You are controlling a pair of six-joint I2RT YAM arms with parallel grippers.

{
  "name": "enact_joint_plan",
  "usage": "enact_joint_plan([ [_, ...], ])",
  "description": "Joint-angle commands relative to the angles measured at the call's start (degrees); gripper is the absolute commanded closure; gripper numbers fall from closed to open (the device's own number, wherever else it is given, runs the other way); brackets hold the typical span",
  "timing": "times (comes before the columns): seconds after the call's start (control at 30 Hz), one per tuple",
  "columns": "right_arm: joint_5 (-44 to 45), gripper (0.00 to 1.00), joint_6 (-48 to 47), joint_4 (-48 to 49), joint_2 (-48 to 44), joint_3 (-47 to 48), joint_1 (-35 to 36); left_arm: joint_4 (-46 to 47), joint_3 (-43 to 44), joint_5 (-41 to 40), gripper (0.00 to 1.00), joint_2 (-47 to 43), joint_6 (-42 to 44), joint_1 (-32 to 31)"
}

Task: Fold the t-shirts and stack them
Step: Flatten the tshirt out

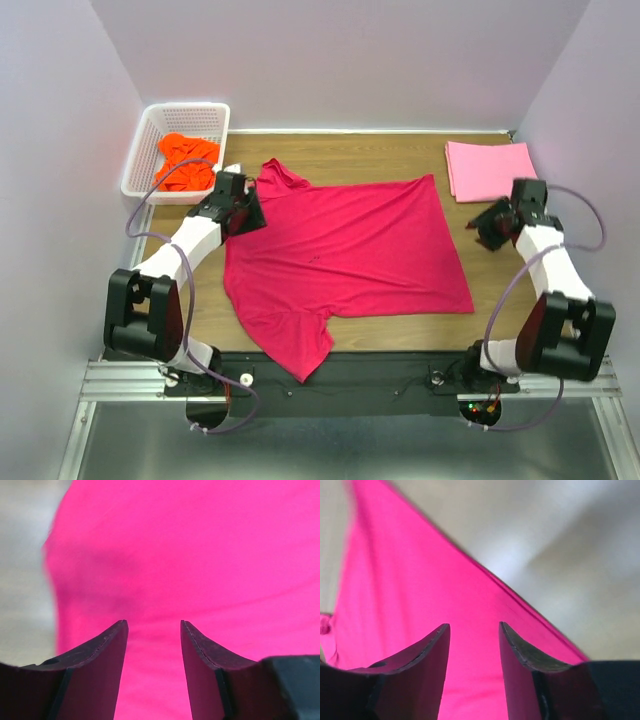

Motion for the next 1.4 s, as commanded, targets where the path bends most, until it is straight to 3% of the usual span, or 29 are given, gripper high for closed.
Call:
enact_joint_plan([
  [0.0,-1.62,0.55,-9.90,6.18,14.42,14.64,5.06,0.24,10.84,-2.36,0.42,1.66,-1.12,-3.63],
  [0.23,-3.82,0.72,-7.72,11.18,33.43,28.38,9.46,-0.72,26.04,-4.03,0.58,16.52,1.85,-5.04],
  [0.43,-2.86,0.75,-6.23,14.53,40.22,32.36,11.49,-0.20,35.19,-4.57,0.60,28.74,5.46,-4.78],
  [0.6,-1.46,0.75,-5.44,14.89,42.16,29.90,11.49,-0.11,40.30,-4.65,0.62,37.44,6.35,-3.90],
  [0.8,-0.93,0.76,-5.69,14.89,43.48,25.16,11.49,0.33,40.23,-4.82,0.63,39.12,5.38,-1.01],
  [1.03,5.48,0.76,-4.99,14.80,37.61,15.76,9.91,0.15,35.92,-4.48,0.63,38.42,4.42,1.37],
  [1.37,3.57,0.69,-10.96,14.80,33.20,20.04,10.52,0.94,35.74,-0.88,0.58,34.38,4.06,1.29],
])
